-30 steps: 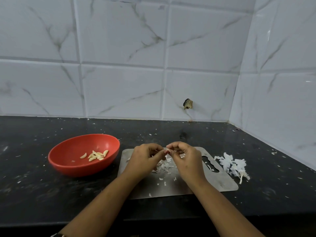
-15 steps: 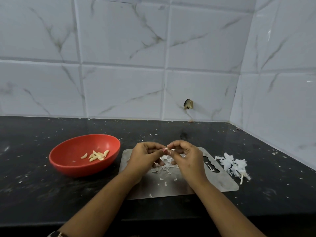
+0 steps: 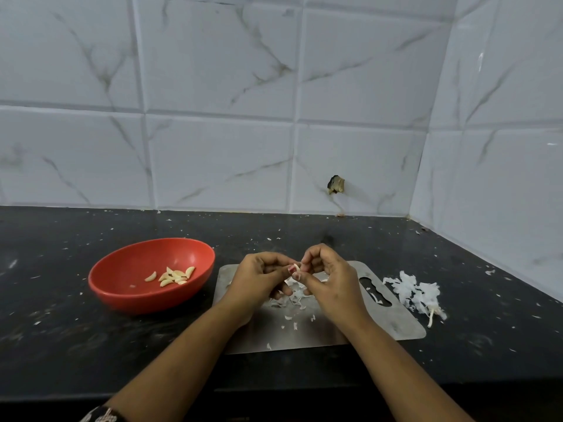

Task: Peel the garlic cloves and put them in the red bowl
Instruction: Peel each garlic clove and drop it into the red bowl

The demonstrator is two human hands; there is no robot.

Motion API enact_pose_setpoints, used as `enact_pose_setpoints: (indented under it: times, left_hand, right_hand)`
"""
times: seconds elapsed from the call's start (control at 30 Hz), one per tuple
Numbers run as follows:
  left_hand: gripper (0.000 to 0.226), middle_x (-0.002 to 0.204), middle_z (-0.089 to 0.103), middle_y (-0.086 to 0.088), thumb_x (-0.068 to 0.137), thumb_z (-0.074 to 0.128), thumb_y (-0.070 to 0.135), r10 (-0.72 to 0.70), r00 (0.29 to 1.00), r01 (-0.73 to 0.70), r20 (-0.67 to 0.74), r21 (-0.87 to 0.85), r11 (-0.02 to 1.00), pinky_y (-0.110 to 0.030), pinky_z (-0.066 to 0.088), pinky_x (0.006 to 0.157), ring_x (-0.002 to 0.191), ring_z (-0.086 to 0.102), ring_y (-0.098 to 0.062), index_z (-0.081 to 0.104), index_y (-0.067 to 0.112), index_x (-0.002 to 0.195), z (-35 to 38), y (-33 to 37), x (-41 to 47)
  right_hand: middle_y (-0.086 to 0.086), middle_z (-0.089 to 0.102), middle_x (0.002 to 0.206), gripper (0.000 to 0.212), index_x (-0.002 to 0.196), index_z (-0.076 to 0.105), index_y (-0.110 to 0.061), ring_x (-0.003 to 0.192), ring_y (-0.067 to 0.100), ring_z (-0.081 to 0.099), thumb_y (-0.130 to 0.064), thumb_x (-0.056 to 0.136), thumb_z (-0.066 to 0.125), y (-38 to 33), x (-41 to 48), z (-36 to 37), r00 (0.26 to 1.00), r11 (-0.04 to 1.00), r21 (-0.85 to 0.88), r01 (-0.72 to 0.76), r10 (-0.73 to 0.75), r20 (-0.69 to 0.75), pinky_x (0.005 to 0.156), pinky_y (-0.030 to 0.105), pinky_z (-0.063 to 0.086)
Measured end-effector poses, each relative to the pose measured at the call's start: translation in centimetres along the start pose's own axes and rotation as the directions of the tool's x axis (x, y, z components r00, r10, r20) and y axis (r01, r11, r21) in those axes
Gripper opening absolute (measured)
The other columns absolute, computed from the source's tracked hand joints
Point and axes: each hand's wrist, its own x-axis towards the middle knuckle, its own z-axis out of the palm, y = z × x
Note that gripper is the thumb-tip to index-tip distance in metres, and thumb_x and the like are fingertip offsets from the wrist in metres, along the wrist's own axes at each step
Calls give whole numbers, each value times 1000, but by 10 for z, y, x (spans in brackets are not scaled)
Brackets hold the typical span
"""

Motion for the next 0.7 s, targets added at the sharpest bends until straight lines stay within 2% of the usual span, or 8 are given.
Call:
enact_pose_setpoints:
  times: [0.1, 0.23, 0.43, 0.7]
  left_hand:
    - [11, 68, 71, -2, 90, 61, 3, 4, 1000, -4, 0, 12, 1000, -18, 44, 45, 51, 61, -10, 70, 7, 91, -1, -1, 0]
    - [10, 69, 72, -1, 91, 60, 3, 16, 1000, -16, 5, 34, 999, -19, 46, 47, 54, 63, -10, 69, 7, 92, -1, -1, 0]
    - [10, 73, 72, -5, 91, 59, 2, 26, 1000, -26, -4, 35, 999, -20, 48, 48, 57, 67, -13, 69, 5, 92, -1, -3, 0]
    - [7, 65, 70, -1, 90, 61, 2, 44, 999, -44, -9, 36, 998, -19, 45, 45, 51, 62, -10, 68, 4, 90, -1, -5, 1]
  right_hand:
    - [-9, 62, 79, 23, 82, 58, -22, 77, 9, 60, -10, 79, 77, -1, -1, 0, 1000, 999, -17, 27, -27, 10, 68, 42, 58]
    - [-10, 61, 78, 26, 80, 56, -24, 77, 8, 60, -8, 80, 76, -2, -1, 0, 999, 999, -22, 32, -32, 17, 63, 34, 59]
    - [-6, 60, 76, 22, 83, 57, -17, 76, 5, 59, -4, 81, 74, -3, -2, 0, 1000, 1000, -2, 6, -6, 21, 58, 31, 59]
    - [-2, 60, 81, 18, 84, 57, -15, 78, 5, 59, -8, 83, 74, -2, -2, 1, 999, 1000, 12, -24, 23, 32, 56, 27, 58]
